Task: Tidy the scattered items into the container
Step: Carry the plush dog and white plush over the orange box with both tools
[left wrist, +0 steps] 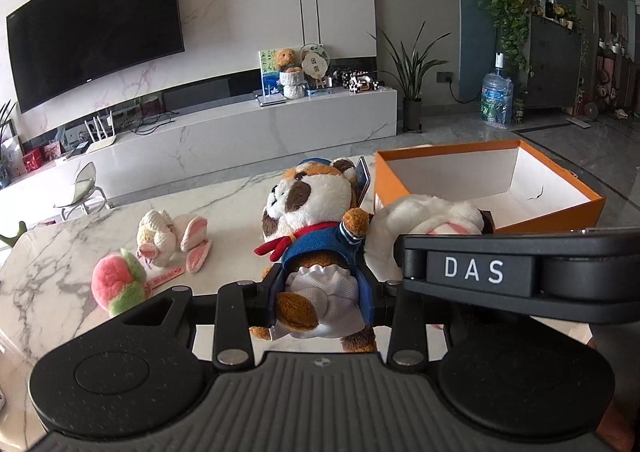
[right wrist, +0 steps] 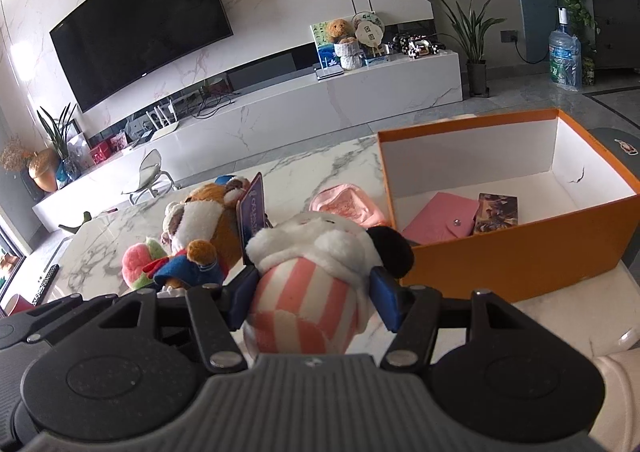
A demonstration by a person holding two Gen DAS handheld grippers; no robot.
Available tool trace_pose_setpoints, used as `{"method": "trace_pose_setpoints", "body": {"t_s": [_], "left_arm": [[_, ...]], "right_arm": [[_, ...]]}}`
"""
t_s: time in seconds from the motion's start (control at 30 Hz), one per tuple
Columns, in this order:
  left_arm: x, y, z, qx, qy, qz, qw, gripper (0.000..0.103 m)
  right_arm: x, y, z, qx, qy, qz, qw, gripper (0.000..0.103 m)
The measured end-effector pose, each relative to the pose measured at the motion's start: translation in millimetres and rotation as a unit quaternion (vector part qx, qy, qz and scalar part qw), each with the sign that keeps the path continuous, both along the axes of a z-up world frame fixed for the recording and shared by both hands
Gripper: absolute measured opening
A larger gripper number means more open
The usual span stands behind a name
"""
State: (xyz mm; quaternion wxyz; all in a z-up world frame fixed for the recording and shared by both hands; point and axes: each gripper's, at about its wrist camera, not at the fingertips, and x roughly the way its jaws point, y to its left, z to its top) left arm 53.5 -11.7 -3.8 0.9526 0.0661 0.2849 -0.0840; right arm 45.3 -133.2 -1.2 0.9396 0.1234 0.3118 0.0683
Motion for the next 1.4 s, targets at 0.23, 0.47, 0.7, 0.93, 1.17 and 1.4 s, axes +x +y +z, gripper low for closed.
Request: {"method": "trace_pose_setpoints", "body": {"t_s": [0.23,0.47,0.7,0.93,1.17,1.4], "left_arm": [[12.5,-30.7,5.5,-0.013,-0.008,-0.028,0.9995,0.042],[30.7,-60.9,10.6,-0.018,-0.019,-0.054,0.9982,0.042],[56.9,-91.3,18.8,-0.032,-0.027,-0.074,0.9964,0.042],[89.0,-115.2,22.2,-0.036,-0.033,-0.078,0.9957,0.042],[119.4,-138.1,-5.3,-0.025,0.015,-0.087,0.9957,0.042],[138.1,-157.0,-42.3,-0.003,0.079,-0.102,0.9916,0.042]], "right_arm": [[0.8,-27.9,12.3,-0.011,-0.016,-0.033,0.999,0.063],[15.1,-57.1,22.1,-0.02,-0.025,-0.057,0.998,0.063],[37.6,-85.8,36.0,-0.019,-0.036,-0.059,0.997,0.062],[67.1,-121.1,48.6,-0.028,-0.05,-0.06,0.997,0.061],[105.2,-165.8,24.8,-0.036,-0.016,-0.081,0.996,0.059],[132.7,-193.7,-26.5,-0.012,0.052,-0.099,0.994,0.058]]}}
